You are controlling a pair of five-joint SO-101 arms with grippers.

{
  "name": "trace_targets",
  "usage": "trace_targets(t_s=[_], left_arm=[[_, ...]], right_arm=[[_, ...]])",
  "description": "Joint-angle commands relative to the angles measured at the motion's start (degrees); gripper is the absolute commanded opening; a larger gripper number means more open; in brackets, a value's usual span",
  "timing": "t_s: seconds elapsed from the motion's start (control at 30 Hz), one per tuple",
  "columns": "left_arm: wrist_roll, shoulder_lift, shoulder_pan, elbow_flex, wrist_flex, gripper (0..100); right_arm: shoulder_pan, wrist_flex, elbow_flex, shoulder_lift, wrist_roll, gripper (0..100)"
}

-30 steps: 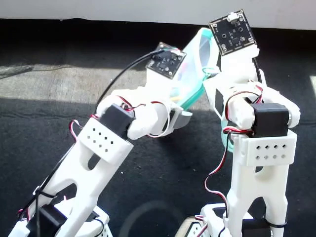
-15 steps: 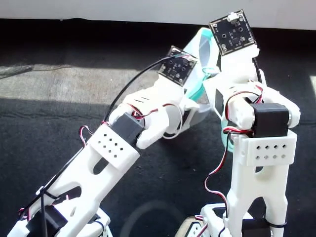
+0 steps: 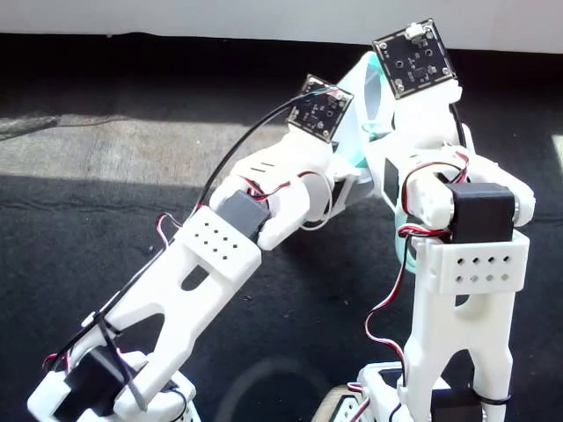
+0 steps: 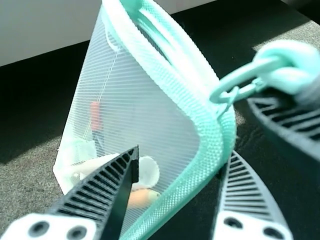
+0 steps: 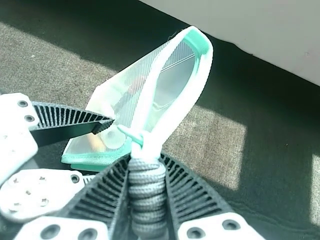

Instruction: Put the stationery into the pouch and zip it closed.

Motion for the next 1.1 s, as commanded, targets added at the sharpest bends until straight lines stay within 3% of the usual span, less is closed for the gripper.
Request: trace_targets(t_s=[0.0, 0.13, 0.3, 0.43, 0.73, 1.07], left_arm=[[0.26, -0.66, -1.27, -1.10, -1.23, 27], [0.26, -3.03, -4.53, -1.10, -1.23, 23], [0.26, -8.48, -6.64, -0.92, -1.23, 1], [0.26, -11.38, -6.46, -0.48, -0.44, 1], [0.26, -18.07, -6.55, -1.01, 11.52, 1], [0.26, -20.53, -6.55, -1.10, 23.74, 1]], right_arm=[[0.40, 0.22, -2.51, -2.15, 0.62, 0.5], [0.40, 0.22, -2.51, -2.15, 0.53, 0.5], [0.40, 0.13, -2.51, -1.89, 0.53, 0.5], [0.31, -0.31, -2.42, -1.63, 0.44, 0.5], [2.24, -0.48, -3.03, -2.07, 0.62, 0.5], [6.11, -8.92, -7.78, -1.45, 0.62, 0.5]])
